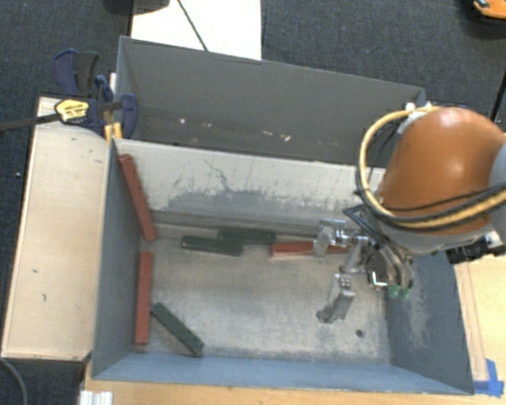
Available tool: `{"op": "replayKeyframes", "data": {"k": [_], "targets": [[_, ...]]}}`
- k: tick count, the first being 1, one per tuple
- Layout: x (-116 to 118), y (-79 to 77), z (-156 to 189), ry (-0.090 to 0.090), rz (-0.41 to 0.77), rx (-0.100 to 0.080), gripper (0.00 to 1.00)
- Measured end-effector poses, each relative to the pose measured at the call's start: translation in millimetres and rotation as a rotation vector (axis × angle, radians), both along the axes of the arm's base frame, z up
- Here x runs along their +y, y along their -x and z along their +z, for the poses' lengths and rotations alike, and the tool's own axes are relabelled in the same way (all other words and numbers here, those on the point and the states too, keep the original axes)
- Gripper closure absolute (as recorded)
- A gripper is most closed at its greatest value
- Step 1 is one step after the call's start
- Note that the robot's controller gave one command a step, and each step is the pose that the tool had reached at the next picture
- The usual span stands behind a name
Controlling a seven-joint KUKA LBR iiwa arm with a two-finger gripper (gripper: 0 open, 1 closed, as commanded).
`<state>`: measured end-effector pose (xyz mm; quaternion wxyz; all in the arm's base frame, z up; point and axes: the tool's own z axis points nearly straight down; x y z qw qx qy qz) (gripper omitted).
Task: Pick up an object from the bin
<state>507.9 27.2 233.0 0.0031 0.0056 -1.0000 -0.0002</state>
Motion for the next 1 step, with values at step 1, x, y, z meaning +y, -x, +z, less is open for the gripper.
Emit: {"op": "replayKeyframes", "data": {"k": [1], "targets": [[-0.1,-1.5,4.0,0.0,-0.001,-0.008,0.0]]}}
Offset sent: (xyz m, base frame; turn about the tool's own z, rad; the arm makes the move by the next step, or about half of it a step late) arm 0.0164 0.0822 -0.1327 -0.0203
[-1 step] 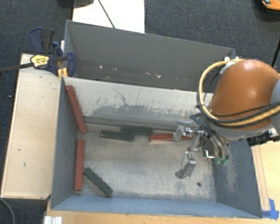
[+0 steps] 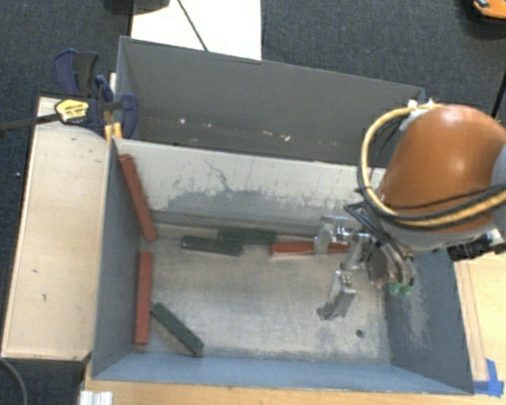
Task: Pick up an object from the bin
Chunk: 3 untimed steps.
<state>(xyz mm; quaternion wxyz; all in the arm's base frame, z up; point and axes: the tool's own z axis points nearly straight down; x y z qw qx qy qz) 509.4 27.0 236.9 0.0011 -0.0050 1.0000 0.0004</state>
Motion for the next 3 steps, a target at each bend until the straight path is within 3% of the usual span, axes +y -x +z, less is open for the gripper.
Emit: {"op": "replayKeyframes", "data": {"k": [1,2,3], "targets": [[30.3,-7.8,-48.7,0.0,0.0,-0.008,0.0],[69.9,-33.1,-99.3,-0.001,-0.054,-0.003,0.0],[99.3,-28.2,-115.6,0.001,0.083,0.001,0.0]]}}
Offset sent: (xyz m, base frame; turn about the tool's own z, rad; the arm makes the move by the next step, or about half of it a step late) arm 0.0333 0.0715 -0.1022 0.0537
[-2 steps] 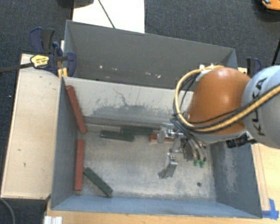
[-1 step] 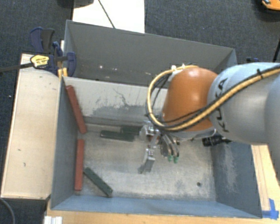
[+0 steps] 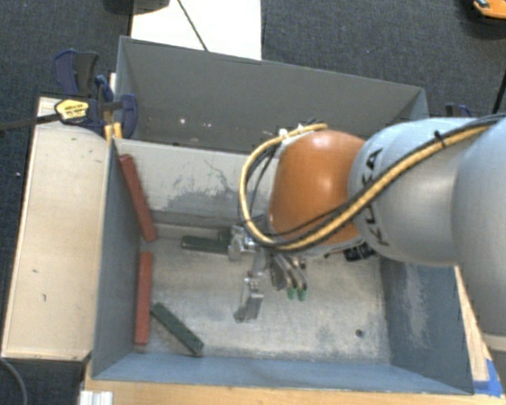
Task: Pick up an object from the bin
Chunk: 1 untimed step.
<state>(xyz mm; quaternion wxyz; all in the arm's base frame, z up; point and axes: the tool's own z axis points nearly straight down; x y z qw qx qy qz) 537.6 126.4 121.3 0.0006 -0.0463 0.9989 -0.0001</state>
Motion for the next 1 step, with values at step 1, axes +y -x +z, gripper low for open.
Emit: {"op": "replayKeyframes", "data": {"k": [1], "targets": [[-11.9,-29.8,-39.6,-0.005,0.013,-0.006,0.0]]}}
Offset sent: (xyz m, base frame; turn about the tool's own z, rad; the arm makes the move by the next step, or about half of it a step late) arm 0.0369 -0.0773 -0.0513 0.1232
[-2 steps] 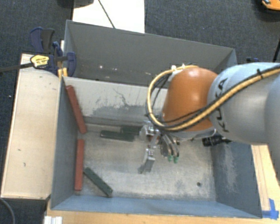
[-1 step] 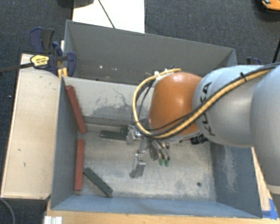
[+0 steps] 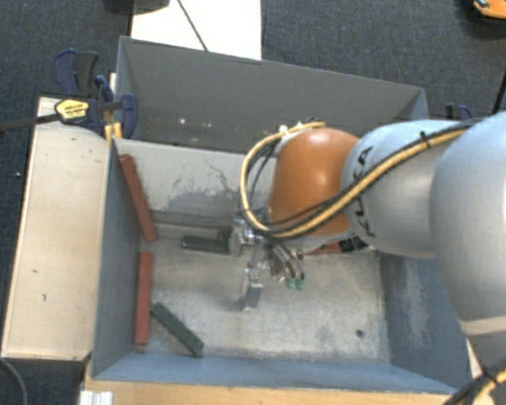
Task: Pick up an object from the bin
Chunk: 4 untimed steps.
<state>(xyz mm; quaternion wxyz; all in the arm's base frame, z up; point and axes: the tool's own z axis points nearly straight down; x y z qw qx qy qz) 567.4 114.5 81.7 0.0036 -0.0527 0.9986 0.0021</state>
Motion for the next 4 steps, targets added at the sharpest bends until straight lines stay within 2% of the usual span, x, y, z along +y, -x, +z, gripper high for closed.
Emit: {"op": "replayKeyframes", "data": {"k": [1,2,3,4], "targets": [[-58.0,-6.5,-10.5,0.003,-0.13,0.007,0.0],[-30.7,5.7,2.3,0.007,-0.033,0.006,0.0],[-11.2,-5.7,2.9,-0.001,-0.061,0.004,0.0],[39.7,-11.3,-10.8,0.002,-0.103,0.002,1.0]]}}
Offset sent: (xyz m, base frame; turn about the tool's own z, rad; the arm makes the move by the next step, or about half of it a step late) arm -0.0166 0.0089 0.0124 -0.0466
